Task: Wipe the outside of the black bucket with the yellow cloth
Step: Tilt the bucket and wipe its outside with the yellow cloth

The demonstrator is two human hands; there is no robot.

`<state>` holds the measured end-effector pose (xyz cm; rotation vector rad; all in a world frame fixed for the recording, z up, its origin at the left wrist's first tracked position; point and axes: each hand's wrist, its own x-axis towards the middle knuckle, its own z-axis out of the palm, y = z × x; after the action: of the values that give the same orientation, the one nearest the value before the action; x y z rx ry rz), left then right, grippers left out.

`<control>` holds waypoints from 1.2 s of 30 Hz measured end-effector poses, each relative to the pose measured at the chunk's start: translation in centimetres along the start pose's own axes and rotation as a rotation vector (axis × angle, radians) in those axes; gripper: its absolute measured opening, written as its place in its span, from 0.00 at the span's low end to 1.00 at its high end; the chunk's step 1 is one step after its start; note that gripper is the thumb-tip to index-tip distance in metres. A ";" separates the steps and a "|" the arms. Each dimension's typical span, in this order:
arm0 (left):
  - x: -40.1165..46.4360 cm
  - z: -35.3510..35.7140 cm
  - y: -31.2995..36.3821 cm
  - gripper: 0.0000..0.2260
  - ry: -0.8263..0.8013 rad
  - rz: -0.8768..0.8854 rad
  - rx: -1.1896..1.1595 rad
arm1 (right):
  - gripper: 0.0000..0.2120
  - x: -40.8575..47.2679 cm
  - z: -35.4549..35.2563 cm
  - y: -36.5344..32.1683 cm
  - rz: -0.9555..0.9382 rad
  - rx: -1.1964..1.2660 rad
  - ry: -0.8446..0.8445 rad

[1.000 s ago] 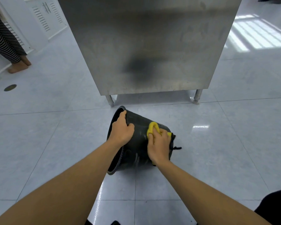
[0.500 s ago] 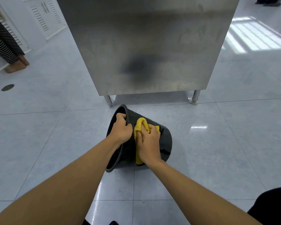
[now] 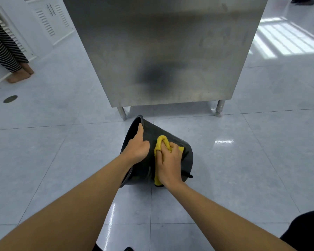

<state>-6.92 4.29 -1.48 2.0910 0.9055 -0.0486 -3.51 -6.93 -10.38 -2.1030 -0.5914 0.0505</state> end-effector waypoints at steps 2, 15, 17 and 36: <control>-0.3 -0.2 0.3 0.35 -0.054 0.030 -0.014 | 0.15 0.0 0.3 -1.1 -0.080 0.031 0.004; -0.6 -0.4 0.8 0.16 0.049 0.037 -0.082 | 0.19 0.8 -1.6 3.9 0.224 -0.129 -0.020; -0.5 -0.6 0.9 0.16 0.080 0.045 -0.033 | 0.19 0.3 -2.5 6.2 0.337 -0.171 -0.035; -0.2 -1.1 0.3 0.34 -0.017 0.044 -0.061 | 0.15 -0.7 0.0 -2.4 -0.028 0.029 -0.008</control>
<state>-7.14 4.83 -0.50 2.0500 0.8407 -0.0150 -5.05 -6.12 -8.61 -2.0667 -0.6208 0.0514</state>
